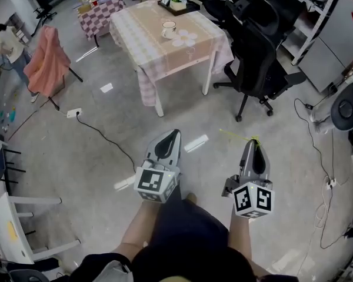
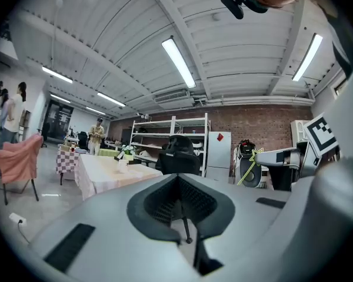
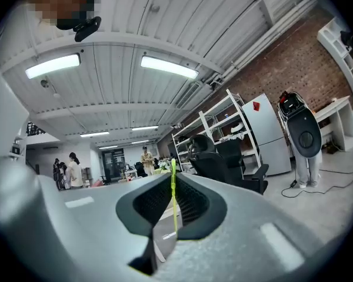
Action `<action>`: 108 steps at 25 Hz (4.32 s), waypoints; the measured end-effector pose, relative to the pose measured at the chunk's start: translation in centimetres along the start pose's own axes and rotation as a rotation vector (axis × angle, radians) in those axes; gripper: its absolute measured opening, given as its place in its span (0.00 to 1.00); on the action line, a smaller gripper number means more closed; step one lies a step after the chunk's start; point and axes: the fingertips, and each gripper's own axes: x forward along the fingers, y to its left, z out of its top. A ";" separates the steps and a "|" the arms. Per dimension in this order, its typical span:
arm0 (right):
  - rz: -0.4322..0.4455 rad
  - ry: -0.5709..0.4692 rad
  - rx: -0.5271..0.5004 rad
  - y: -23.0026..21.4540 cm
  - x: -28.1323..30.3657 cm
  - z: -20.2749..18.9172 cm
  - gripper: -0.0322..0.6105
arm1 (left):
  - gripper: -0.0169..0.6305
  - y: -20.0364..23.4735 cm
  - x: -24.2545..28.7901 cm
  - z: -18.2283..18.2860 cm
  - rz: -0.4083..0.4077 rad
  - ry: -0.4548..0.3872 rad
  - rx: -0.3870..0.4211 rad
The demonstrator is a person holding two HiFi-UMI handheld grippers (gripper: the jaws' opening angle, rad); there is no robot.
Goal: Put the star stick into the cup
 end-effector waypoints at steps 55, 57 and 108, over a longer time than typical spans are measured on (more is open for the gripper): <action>0.061 0.004 0.027 7.8 28.1 -1.2 0.08 | 0.05 18.7 19.3 5.2 -0.019 0.035 0.017; 0.059 -0.004 0.028 8.1 29.0 -1.1 0.08 | 0.05 19.4 19.9 5.5 -0.023 0.032 0.021; 0.009 0.005 0.023 10.3 36.5 -3.4 0.08 | 0.05 25.6 26.1 4.5 -0.080 0.058 0.017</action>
